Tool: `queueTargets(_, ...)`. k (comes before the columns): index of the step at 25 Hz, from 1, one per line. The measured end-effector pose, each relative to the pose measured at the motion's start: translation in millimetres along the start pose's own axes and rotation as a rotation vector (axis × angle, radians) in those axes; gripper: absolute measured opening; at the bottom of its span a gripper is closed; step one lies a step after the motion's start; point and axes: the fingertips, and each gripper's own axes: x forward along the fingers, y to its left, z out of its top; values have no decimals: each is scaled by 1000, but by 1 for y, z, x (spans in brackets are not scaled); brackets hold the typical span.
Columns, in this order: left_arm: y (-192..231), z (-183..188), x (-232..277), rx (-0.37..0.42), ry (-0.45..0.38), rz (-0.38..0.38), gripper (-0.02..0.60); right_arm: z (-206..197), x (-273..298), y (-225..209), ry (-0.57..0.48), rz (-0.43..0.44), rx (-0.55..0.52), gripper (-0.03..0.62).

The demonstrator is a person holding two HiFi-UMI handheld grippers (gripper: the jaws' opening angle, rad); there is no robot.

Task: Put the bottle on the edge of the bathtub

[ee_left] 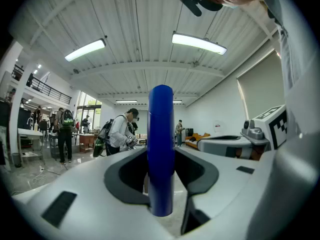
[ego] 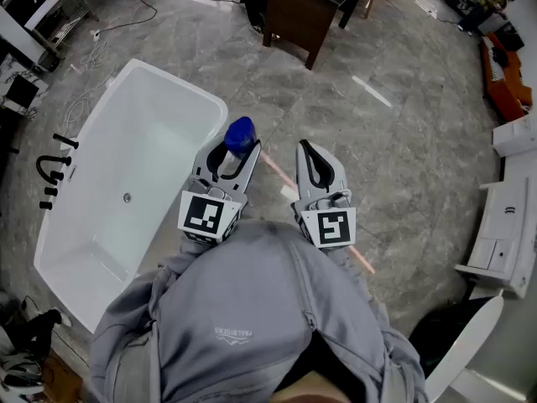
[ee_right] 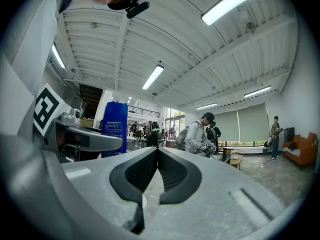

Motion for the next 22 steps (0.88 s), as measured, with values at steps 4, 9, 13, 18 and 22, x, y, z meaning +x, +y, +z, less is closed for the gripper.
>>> queueTargets(4,6,1,4,-3,1,3,155,1,6,-1,1,-5,-11,5)
queueTargets(9,16,-2,9,-7,0,-5,156,-1,18,0,5,-6,-21,5)
queueTargets(13,28,-3,15,-1,0,-28,156,-2,31,-1,-3,-20,4,5)
queueTargets(18,39,-12,22,-8,13,-66,156,-17,42,-7,34,-70,28,5)
queueTargets(22,47,-25,33,-31,37,-71,156,-32,53,-18,72,-77,39,5)
